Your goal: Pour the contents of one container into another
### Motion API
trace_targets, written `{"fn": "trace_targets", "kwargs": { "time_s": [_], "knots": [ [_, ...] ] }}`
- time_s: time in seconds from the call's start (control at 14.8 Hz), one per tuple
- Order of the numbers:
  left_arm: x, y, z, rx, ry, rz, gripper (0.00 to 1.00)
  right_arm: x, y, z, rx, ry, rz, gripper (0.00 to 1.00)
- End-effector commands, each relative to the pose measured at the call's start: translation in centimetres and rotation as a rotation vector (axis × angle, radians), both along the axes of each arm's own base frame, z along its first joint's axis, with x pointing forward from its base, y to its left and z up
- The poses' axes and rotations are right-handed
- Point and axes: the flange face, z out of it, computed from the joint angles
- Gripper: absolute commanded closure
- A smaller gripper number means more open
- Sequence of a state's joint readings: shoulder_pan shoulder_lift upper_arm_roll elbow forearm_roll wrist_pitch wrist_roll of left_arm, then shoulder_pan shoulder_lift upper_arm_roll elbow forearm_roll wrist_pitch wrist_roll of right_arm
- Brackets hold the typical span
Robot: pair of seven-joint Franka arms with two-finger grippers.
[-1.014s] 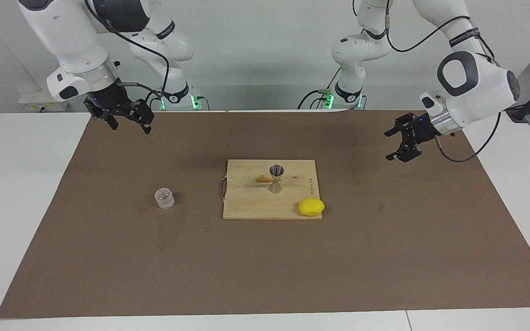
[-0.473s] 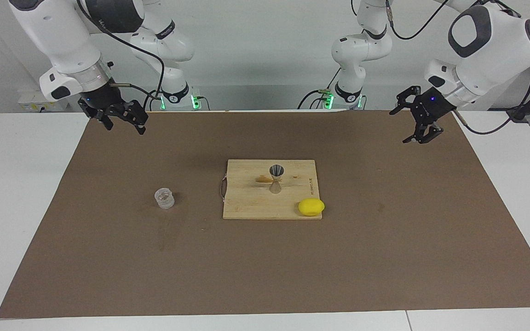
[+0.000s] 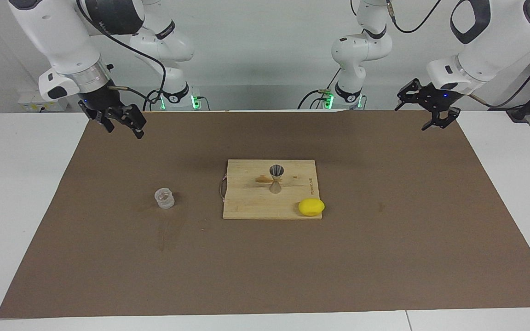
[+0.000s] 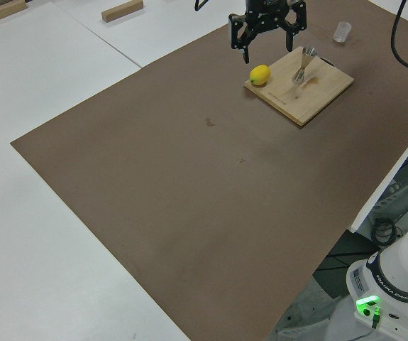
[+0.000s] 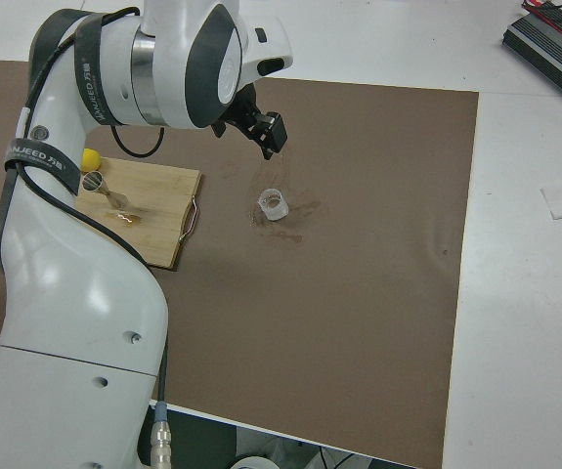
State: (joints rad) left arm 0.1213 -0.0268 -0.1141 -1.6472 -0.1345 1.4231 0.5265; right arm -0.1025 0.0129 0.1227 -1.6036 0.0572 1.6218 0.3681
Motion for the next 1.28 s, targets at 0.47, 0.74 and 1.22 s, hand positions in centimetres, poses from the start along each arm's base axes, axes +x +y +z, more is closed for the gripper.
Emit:
{"fn": "trace_targets", "kwargs": {
  "time_s": [0.47, 0.74, 1.22],
  "knots": [
    [-0.1, 1.0, 1.8, 0.138, -0.014, 0.524, 0.00, 3.7, -0.5, -5.6, 0.041, -0.037, -0.283, 0.05],
    [-0.3, 0.2, 1.7, 0.139, -0.020, 0.512, 0.00, 6.1, -2.0, -10.4, 0.058, 0.012, -0.482, 0.05],
    [0.9, 0.3, 2.5, 0.183, -0.088, 0.506, 0.00, 6.9, -5.0, -18.5, 0.183, 0.131, -0.841, 0.04]
  ]
}}
